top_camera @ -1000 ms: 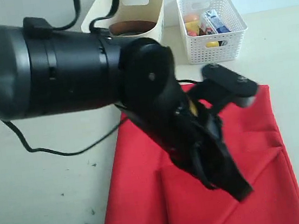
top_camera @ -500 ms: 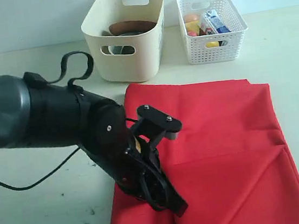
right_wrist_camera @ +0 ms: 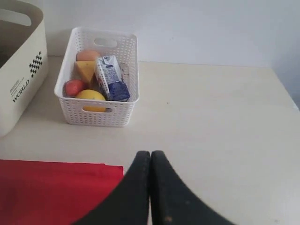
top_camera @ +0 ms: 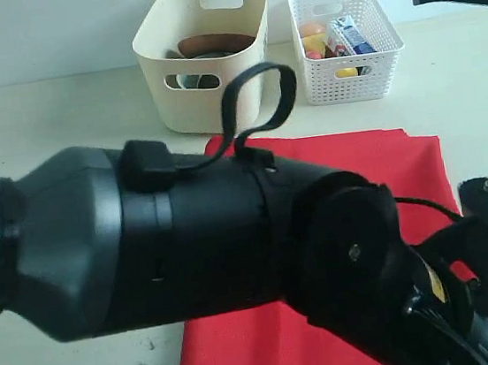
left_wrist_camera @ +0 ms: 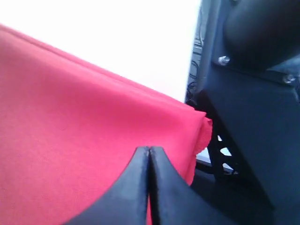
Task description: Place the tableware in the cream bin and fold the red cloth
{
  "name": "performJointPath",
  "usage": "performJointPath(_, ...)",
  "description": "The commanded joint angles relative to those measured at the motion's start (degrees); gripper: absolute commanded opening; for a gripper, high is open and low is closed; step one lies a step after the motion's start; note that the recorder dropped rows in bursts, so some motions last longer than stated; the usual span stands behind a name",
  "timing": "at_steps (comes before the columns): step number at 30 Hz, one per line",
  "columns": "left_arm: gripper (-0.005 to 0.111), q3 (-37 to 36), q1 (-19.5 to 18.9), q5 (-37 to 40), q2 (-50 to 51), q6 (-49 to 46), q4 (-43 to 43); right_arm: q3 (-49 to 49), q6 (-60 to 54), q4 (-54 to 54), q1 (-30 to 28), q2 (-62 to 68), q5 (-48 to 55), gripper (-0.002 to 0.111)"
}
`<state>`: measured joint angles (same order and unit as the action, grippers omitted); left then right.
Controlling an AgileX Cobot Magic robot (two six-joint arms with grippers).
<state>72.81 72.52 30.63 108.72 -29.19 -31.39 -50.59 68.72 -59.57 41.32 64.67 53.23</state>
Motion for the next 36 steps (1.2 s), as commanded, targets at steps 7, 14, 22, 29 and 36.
performJointPath(7, 0.001, -7.75, -8.41, 7.64, -11.03, 16.49, 19.13, 1.42, 0.61, -3.17, -0.16, 3.56, -5.36, 0.0)
performJointPath(14, 0.001, -21.3, -25.37, 6.27, -25.79, 19.59, 19.81, 2.26, 1.11, 5.63, -0.16, 17.15, -17.57, 0.0)
performJointPath(22, 0.001, -27.82, -43.52, 5.89, -45.08, 18.98, 20.6, 2.16, -9.3, 21.23, -0.04, 33.9, -32.37, 0.0)
performJointPath(29, 0.001, -30.98, -52.73, 5.99, -51.05, 18.98, 22.87, 2.16, -9.72, 21.09, -0.04, 44.11, -30.92, 0.0)
performJointPath(36, 0.001, -32.58, -55.01, 5.63, -51.05, 18.98, 24.37, 2.16, -8.01, 20.04, -0.71, 49.25, -16.61, 0.0)
